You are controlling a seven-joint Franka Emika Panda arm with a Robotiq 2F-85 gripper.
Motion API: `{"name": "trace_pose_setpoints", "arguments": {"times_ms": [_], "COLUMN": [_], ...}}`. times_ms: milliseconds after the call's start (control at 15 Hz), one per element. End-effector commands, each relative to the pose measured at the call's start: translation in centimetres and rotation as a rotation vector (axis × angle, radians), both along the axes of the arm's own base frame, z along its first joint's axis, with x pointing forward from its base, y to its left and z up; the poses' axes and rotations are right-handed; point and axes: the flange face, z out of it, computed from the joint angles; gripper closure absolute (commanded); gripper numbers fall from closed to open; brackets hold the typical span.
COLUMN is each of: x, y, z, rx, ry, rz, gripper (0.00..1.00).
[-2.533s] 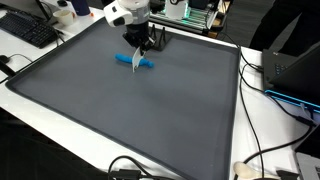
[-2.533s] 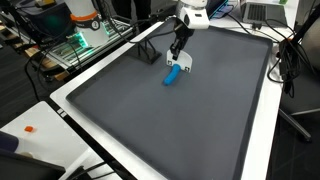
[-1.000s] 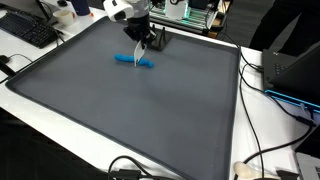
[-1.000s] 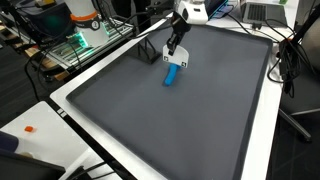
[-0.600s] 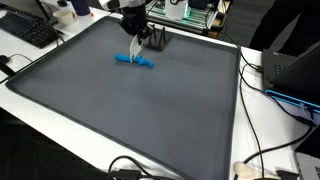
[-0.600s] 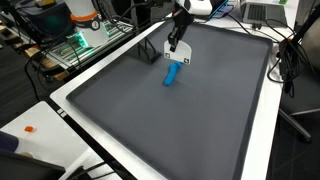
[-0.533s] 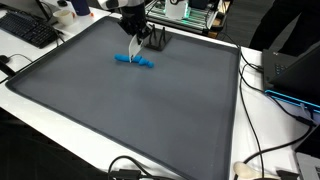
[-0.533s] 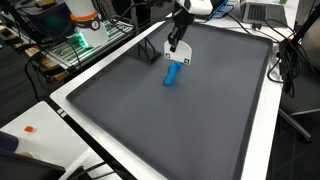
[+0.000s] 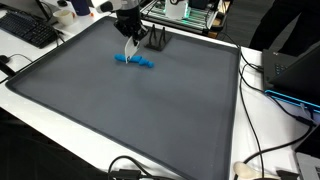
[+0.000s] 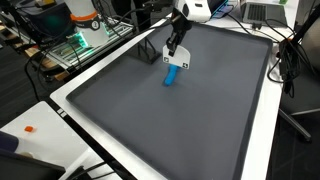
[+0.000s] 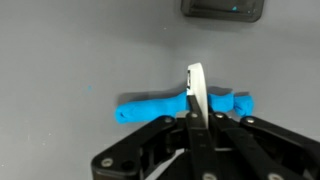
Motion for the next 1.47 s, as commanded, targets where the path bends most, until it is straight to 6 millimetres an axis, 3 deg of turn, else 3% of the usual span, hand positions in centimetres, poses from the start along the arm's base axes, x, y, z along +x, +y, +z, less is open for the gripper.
{"name": "trace_pose_setpoints", "arguments": {"times_ms": [0, 1400], "x": [0.4, 0.3], "y": [-0.6, -0.4], "z": [-1.1, -4.8], "rx": [-0.002, -0.041], "ry": [-0.005, -0.033], "rz": [0.022, 0.083], "gripper": [0.99, 0.99]}}
